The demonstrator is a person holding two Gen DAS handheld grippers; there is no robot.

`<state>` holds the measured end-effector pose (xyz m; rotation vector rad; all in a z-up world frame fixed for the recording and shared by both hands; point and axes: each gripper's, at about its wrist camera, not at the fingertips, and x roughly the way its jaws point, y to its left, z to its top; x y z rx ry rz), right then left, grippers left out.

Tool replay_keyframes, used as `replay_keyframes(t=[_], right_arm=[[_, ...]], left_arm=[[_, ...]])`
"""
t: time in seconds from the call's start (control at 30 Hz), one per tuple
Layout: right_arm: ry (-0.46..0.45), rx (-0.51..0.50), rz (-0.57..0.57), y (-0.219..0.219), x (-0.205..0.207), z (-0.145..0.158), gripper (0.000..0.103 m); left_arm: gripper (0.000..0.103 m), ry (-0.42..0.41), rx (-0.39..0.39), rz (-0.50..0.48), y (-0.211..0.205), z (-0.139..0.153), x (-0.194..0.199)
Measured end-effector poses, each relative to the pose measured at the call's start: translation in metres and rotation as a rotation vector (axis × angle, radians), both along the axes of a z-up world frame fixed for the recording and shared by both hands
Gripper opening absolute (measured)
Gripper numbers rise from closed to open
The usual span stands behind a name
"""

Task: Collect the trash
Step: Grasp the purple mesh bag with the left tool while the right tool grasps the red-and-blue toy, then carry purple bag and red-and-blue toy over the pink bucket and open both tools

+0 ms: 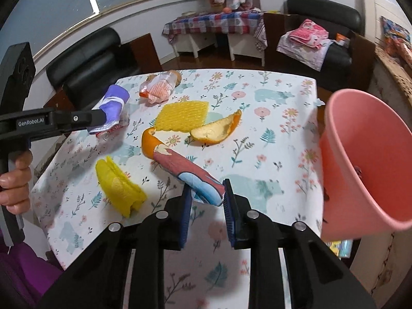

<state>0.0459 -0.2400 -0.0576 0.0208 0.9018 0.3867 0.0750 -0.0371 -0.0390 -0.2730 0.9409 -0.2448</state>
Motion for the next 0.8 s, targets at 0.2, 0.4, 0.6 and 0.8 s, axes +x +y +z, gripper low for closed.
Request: replay_keyframes(t=[0.2, 0.4, 0.6, 0.8], right_arm=[[-0.030, 0.027, -0.073, -0.014, -0.014, 0.010, 0.024], [-0.052, 0.052, -0.154, -0.036, -0.024, 0.018, 0.024], [-0.073, 0.072, -0.226, -0.059, -0.032, 0.022, 0.024], [-0.093, 0.075, -0.290, -0.076, -0.037, 0.026, 0.024]], left_arm=[[0.021, -0.025, 0.021, -0.044, -0.015, 0.006, -0.013], [0.021, -0.045, 0.031, -0.101, -0.037, 0.013, -0.019], [0.021, -0.055, 0.043, -0.161, -0.061, 0.016, -0.021], [0.021, -0.071, 0.046, -0.212, -0.087, 0.021, -0.020]])
